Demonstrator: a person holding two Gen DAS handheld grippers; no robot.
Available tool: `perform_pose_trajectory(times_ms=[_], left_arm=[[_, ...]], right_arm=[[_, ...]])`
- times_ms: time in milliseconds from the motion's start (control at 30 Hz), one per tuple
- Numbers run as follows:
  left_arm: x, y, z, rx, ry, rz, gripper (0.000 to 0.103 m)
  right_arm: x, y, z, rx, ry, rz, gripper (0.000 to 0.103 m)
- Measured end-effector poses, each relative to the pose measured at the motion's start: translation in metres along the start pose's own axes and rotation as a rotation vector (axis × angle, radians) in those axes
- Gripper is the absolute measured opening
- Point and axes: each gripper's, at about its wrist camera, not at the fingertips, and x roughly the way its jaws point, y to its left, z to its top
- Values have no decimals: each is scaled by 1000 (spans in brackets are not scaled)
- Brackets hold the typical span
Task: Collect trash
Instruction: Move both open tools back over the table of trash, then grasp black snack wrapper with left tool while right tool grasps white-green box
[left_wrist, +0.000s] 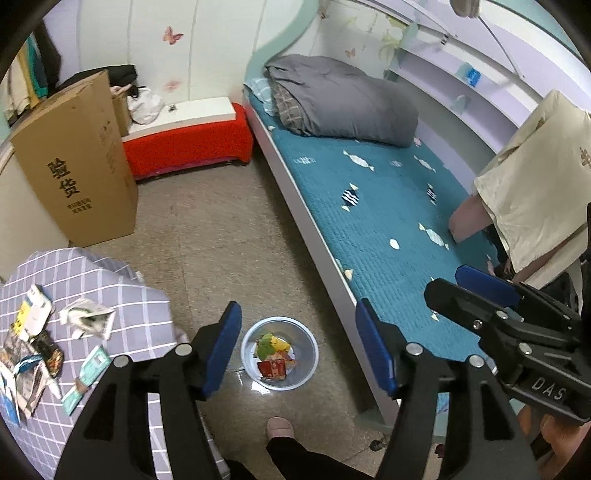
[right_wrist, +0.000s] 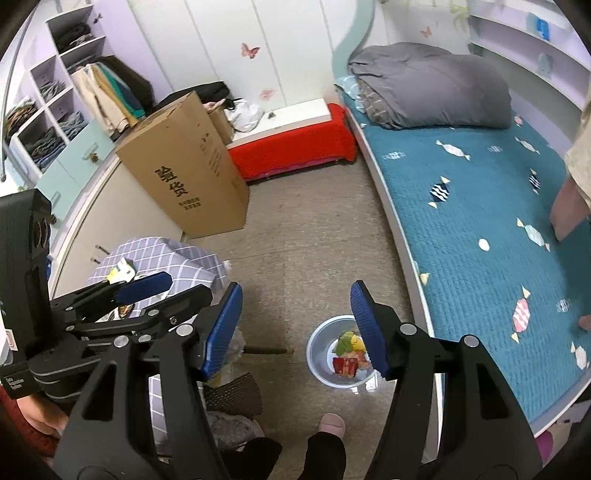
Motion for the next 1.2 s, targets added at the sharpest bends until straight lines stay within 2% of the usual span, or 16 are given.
perform_pose_trajectory(times_ms=[200, 500, 733, 833, 1033, 1200], left_arm=[[-29, 41, -16, -69, -12, 36, 66], [-70, 143, -51, -282, 2, 52, 67], [-97, 230, -82, -459, 6, 71, 67], [-105, 259, -93, -502, 9, 80, 67], [-113, 308, -108, -523, 37, 93, 67], [-105, 328, -107, -517, 67, 82, 67]], right_arm=[[10, 47, -3, -47, 23, 47, 61], [42, 141, -17, -133, 92, 142, 61], [66, 201, -29, -181, 140, 182, 62], [78, 225, -33, -191, 155, 193, 62], [99, 262, -42, -179, 160, 190, 62], [114, 273, -41, -163, 171, 169, 62]])
